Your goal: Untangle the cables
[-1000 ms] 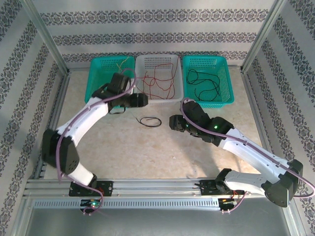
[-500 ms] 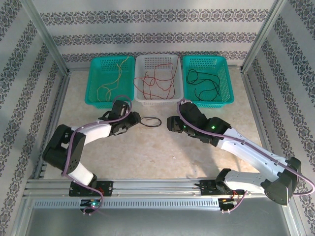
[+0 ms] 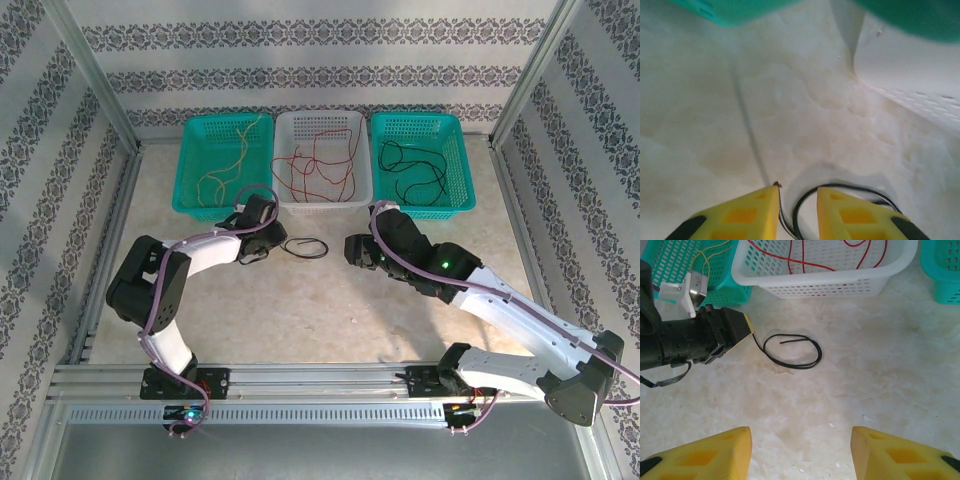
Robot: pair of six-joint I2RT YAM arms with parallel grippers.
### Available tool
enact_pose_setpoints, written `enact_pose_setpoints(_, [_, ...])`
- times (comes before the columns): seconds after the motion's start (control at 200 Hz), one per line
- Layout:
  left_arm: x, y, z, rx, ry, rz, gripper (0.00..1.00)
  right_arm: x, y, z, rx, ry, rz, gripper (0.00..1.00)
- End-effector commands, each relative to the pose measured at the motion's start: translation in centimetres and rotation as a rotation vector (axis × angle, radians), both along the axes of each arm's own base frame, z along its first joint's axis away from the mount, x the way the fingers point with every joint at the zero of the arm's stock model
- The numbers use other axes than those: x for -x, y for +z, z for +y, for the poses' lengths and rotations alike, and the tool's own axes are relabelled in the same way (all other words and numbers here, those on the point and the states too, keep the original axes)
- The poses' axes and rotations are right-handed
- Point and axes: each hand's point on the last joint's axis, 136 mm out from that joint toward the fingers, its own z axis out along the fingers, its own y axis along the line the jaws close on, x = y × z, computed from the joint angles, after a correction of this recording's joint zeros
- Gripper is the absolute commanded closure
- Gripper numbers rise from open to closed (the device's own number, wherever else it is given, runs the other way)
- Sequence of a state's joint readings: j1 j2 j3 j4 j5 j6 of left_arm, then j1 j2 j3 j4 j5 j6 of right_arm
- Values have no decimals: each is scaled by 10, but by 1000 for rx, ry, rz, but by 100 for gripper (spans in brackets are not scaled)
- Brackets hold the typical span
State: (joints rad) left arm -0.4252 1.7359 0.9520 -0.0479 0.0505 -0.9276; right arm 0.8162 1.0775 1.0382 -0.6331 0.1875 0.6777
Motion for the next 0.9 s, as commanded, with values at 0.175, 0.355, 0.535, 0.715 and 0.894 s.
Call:
enact_pose_setpoints(0.175, [11, -29, 0, -39, 38, 143, 66, 5, 4, -5, 7, -1, -23, 45])
enact_pose_setpoints(0.355, [16, -31, 6, -67, 74, 188, 68, 6, 6, -8, 7, -6, -28, 45])
enact_pose_setpoints(0.535, [27, -20, 8, -86, 72, 174, 62, 5, 7, -10, 9, -14, -36, 44])
enact_pose_setpoints(0.715, [31, 5, 6, -131, 16, 75, 48, 5, 11, -11, 2, -16, -48, 44])
enact_pose_setpoints(0.894, [34, 16, 8, -186, -23, 15, 41, 6, 11, -11, -4, -17, -48, 44])
